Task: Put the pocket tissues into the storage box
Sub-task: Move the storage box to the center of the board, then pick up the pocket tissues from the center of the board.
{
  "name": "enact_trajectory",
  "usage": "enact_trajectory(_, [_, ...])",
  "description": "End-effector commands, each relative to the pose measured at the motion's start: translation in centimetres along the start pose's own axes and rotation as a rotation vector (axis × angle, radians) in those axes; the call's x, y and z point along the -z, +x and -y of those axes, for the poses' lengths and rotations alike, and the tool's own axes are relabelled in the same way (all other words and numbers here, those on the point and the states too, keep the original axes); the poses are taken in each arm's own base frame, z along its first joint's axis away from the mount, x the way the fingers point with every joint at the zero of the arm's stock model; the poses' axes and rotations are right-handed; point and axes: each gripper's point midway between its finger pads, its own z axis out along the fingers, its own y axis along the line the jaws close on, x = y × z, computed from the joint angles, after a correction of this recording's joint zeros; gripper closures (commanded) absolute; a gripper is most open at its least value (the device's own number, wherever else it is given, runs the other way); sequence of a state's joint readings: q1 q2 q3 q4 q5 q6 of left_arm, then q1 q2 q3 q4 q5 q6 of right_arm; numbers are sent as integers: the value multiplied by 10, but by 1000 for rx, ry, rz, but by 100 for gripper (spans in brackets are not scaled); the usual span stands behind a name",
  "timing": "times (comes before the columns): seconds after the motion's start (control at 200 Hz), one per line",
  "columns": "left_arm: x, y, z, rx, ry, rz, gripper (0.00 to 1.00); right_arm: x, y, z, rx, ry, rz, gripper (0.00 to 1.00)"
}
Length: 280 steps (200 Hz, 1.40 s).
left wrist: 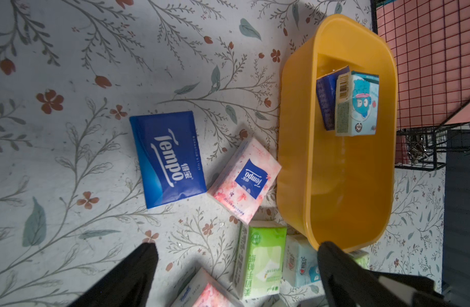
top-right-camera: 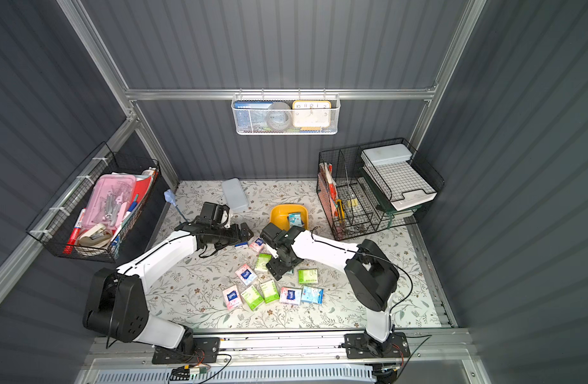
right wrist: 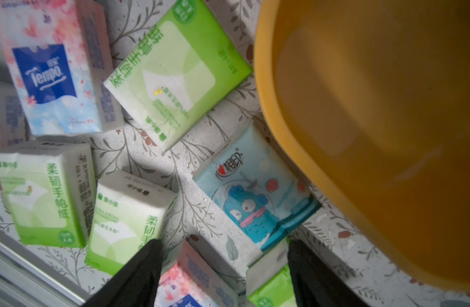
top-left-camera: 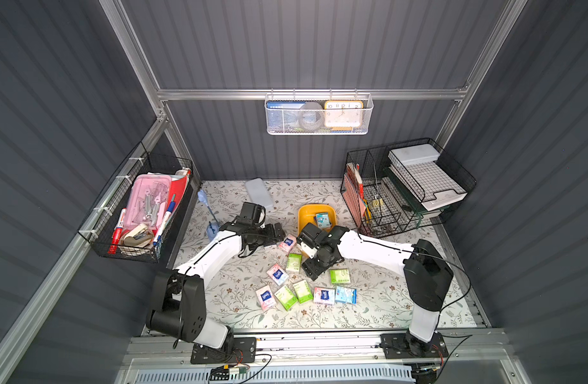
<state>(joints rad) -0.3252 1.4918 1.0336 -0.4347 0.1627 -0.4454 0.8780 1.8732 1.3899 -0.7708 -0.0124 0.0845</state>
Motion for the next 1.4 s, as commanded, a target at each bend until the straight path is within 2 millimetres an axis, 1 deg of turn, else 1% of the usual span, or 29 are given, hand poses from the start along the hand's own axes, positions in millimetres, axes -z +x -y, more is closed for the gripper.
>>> enact_trajectory(0.0, [13,-5,-2,22,-10,25,1,0,-12,9,86,58,20,18])
enact_trajectory(0.155, [16,-7,-4,31,-12,28,1,-11,-14,14,169,89,5,14])
enact_trajectory(0.28, [16,-6,-5,41,-12,26,1,-21,-11,16,216,95,-21,14])
enact_trajectory(0.35, [16,-6,-5,43,-10,26,1,-25,-11,18,220,100,-24,14])
enact_trajectory(0.465, [14,-5,-6,56,-8,25,1,-31,-15,16,226,94,-18,14])
enact_trajectory(0.72, [12,-4,-6,61,-1,22,1,-42,-14,26,236,141,-56,15])
enact_trajectory(0.826, [11,-4,-6,64,-2,20,1,-46,-13,23,238,122,-70,17])
enact_trajectory(0.916, [12,-5,-5,60,2,22,1,-48,-12,21,233,110,-81,20])
enact_trajectory(0.976, [14,-5,-5,58,-2,26,1,-48,-11,20,228,99,-83,25])
enact_trajectory(1.091, [16,-5,-9,58,-16,32,1,-46,-9,18,222,89,-84,43])
enact_trajectory(1.121, [16,-6,-9,59,-19,33,1,-46,-8,18,221,87,-86,47])
enact_trajectory(1.286, [18,-10,-14,67,-30,48,1,-42,-2,19,208,94,-88,52])
enact_trajectory(1.351, [20,-14,-18,74,-45,54,1,-37,-1,23,198,109,-82,56])
enact_trajectory(1.396, [21,-17,-20,78,-56,61,1,-32,0,24,190,119,-76,56])
